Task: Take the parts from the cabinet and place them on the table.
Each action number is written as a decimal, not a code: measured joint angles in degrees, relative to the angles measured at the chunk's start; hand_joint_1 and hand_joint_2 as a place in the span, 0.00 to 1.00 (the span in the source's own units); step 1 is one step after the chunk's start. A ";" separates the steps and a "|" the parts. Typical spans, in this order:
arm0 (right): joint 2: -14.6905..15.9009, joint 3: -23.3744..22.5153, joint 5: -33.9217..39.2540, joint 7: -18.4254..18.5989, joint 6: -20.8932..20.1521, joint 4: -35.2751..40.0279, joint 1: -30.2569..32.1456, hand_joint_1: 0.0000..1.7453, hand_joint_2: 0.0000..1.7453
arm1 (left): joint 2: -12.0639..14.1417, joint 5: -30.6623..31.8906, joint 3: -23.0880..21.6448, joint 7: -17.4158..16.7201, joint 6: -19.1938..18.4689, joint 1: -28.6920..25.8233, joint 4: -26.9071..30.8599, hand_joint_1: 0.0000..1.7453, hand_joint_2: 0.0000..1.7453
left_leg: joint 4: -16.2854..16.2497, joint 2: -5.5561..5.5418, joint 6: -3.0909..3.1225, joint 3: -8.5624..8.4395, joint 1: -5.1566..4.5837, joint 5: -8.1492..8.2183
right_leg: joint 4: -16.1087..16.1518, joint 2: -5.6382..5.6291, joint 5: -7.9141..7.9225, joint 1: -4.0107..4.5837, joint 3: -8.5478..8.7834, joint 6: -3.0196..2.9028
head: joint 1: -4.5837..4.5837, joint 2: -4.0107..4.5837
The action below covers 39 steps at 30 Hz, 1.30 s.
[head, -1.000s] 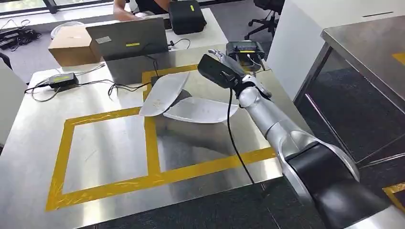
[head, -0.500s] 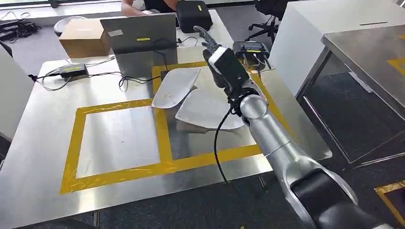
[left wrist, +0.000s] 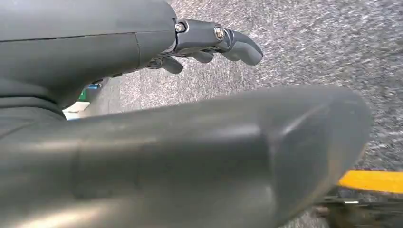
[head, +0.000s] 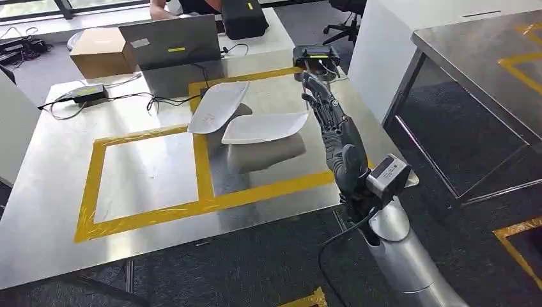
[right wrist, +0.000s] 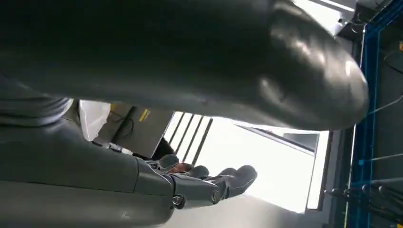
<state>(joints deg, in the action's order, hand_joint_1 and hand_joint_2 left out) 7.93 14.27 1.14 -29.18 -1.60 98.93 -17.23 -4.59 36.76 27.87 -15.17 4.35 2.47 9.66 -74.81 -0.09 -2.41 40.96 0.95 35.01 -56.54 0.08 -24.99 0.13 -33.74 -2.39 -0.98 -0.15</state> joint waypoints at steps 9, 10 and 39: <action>1.24 -1.44 -2.32 -3.82 -3.32 0.18 1.27 0.00 0.00 | 3.46 -0.24 -0.24 7.03 3.96 2.79 0.68 0.00 0.00 | 15.64 -0.29 2.05 -12.46 -0.57 -3.52 | -1.85 0.23 4.28 -0.03 -4.67 2.49 | 0.19 0.00; 1.22 -1.46 -2.40 -4.20 -3.39 -0.07 1.13 0.00 0.00 | 3.43 -0.26 -0.22 8.03 3.67 3.78 0.72 0.00 0.00 | 16.04 -0.02 2.78 -11.89 -0.14 -4.45 | -2.09 0.13 4.10 -0.25 -4.94 2.87 | 0.26 0.00; -5.64 -3.19 -5.27 -8.33 -2.12 -4.16 7.65 0.00 0.00 | 4.74 3.37 0.07 10.71 3.19 1.41 1.33 0.00 0.00 | 15.52 -0.03 1.49 -12.23 -0.51 -3.40 | -2.14 0.54 3.96 -0.04 -4.66 2.27 | 0.04 0.00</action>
<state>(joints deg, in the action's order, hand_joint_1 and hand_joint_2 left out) 2.29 11.08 -4.13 -37.51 -3.71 94.77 -9.58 0.15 40.13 27.93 -4.46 7.54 3.88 10.99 -59.29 -0.12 -0.92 28.73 0.44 31.60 -58.69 0.61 -21.03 0.09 -38.41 -0.12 -0.94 -0.15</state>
